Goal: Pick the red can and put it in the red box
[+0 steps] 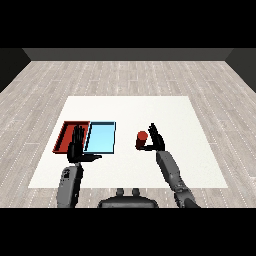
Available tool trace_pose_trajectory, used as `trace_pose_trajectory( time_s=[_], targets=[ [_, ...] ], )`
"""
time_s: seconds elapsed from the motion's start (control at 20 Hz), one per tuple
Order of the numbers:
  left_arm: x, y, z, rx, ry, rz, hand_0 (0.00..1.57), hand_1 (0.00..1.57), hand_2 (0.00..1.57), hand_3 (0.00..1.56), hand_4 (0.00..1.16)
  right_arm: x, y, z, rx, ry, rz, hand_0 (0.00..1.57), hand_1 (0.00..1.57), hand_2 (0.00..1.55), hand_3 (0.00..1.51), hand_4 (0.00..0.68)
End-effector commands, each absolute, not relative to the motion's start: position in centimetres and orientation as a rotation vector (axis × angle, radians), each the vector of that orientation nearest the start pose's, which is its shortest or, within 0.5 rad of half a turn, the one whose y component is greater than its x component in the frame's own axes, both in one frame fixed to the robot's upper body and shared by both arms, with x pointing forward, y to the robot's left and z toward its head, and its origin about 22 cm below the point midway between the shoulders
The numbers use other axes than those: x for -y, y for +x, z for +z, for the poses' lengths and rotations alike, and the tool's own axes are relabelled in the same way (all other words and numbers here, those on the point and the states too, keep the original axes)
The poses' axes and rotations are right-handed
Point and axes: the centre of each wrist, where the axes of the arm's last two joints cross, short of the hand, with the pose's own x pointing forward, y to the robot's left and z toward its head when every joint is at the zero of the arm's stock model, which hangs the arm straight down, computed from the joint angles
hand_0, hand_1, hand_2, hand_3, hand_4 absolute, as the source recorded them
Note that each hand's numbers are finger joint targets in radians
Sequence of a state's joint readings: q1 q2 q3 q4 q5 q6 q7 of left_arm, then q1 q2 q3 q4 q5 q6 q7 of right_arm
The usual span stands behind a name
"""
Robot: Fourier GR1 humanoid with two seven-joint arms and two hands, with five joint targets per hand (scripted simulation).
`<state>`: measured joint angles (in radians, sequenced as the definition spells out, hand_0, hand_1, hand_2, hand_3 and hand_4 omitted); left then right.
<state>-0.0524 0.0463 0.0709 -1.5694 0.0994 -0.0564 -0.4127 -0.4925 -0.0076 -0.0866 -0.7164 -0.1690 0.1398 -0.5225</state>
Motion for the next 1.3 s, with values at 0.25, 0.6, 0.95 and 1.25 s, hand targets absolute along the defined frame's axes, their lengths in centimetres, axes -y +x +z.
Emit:
trace_pose_trajectory(
  time_s=[0.25,0.6,0.95,1.25],
  targets=[
    [-24.7,25.0,1.3,2.046,-0.051,0.037,0.00,0.00,0.00,0.00,0.00,16.9,33.7,-6.7,1.646,0.359,-0.013,0.00,0.00,0.00,0.00,0.000],
    [-23.4,25.1,3.0,2.053,-0.054,0.037,0.00,0.00,0.00,0.00,0.00,16.6,34.9,-7.0,1.637,0.362,-0.015,0.00,0.00,0.00,0.00,0.000],
    [-24.9,24.7,1.0,2.029,-0.030,0.051,0.00,0.00,0.00,0.00,0.00,14.4,35.7,-7.1,1.615,0.378,-0.001,0.00,0.00,0.00,0.00,0.000],
    [-24.0,24.3,-0.9,2.059,-0.038,0.041,0.00,0.00,0.00,0.00,0.00,14.9,36.2,-6.6,1.626,0.321,0.005,0.00,0.00,0.00,0.00,0.000]
  ],
)
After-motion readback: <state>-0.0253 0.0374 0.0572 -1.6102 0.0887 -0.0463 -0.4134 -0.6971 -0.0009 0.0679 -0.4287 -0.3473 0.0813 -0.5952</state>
